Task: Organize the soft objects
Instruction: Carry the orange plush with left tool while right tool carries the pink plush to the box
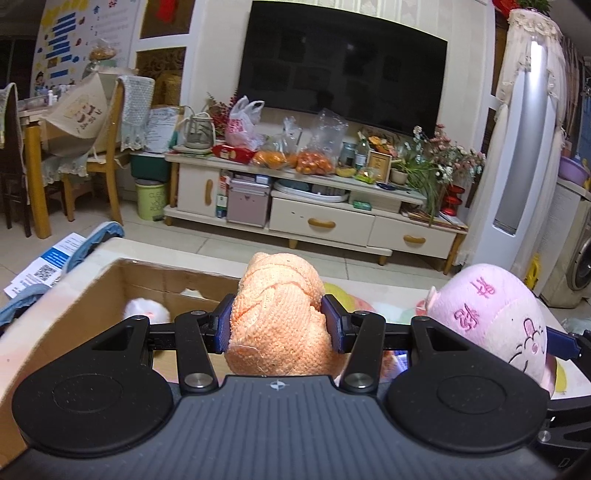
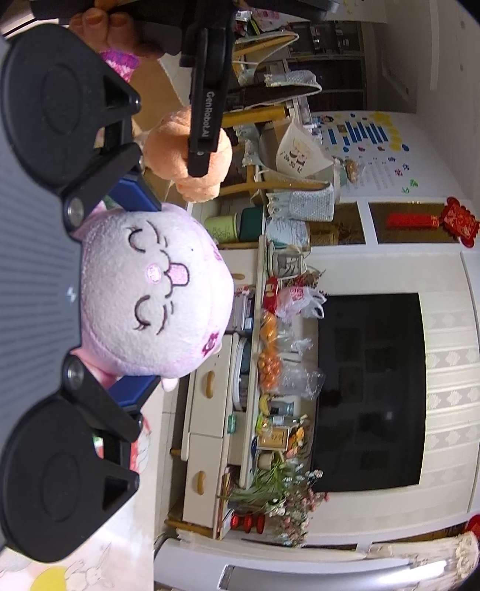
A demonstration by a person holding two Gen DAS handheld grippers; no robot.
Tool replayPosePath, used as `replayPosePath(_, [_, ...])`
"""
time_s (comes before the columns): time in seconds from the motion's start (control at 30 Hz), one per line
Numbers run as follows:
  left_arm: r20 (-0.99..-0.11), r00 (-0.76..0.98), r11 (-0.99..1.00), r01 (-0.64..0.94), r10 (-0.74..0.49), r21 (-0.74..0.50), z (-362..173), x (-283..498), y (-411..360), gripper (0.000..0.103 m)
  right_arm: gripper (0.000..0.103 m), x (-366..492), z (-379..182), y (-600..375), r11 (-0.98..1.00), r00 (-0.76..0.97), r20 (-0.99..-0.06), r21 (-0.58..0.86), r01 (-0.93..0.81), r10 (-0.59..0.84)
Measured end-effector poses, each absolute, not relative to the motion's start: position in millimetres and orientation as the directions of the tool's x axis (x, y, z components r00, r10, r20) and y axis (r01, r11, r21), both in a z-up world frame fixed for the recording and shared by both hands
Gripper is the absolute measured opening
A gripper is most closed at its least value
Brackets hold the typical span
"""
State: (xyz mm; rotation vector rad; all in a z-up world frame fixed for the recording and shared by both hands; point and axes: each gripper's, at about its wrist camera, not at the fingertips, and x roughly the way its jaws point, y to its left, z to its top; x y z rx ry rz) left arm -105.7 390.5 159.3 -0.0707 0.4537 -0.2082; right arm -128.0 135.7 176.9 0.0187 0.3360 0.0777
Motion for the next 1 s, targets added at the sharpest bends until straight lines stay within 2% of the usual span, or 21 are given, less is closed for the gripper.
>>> replayPosePath(0.57, [-0.433, 0.9, 0.99, -0.003, -0.057, -0.138, 168, -98, 422, 0.06, 0.089, -81, 195, 191, 0.976, 0.927, -0.306, 0.047, -0.212, 0.217])
replayPosePath(1.0, [-0.513, 0.858, 0.973, -0.144, 0.031, -0.182, 165, -86, 444, 0.06, 0.089, -27, 185, 231, 0.949, 0.895, -0.327, 0.017, -0.315, 0.303])
